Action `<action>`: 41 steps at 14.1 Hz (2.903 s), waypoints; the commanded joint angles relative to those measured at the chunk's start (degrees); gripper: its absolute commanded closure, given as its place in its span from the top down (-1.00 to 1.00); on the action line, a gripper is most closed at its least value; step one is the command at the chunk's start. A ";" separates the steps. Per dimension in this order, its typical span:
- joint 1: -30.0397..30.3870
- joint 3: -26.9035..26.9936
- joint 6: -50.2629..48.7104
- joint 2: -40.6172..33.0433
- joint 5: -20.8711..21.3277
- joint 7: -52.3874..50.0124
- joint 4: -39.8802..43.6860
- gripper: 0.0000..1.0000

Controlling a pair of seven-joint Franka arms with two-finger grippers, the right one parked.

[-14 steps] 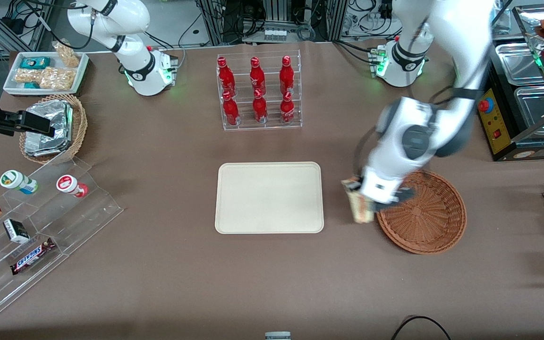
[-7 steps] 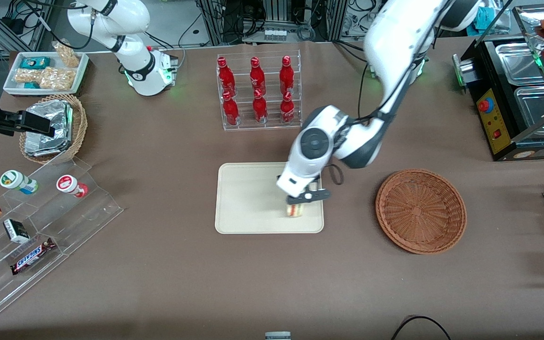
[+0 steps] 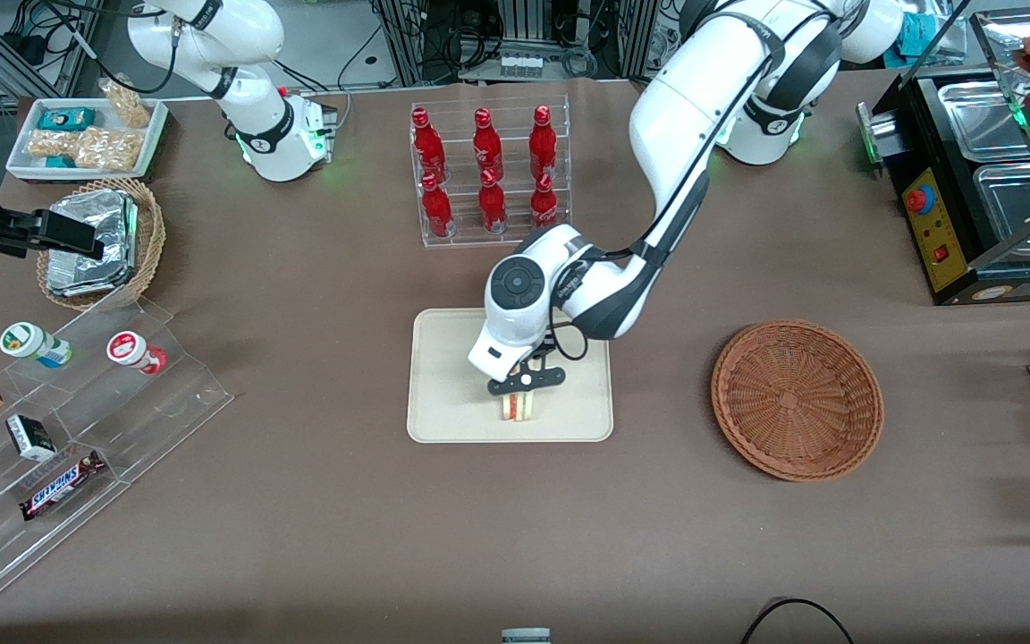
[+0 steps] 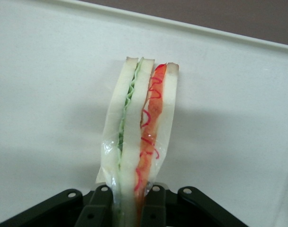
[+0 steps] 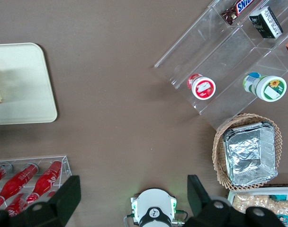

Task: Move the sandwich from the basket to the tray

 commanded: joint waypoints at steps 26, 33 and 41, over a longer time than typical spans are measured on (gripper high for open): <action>46.45 2.39 -52.67 -44.43 -4.77 47.59 -11.08 1.00; 45.74 -0.25 -58.39 -43.56 -4.86 47.93 -3.70 1.00; 45.83 -0.16 -58.74 -44.52 -4.52 44.16 -3.96 1.00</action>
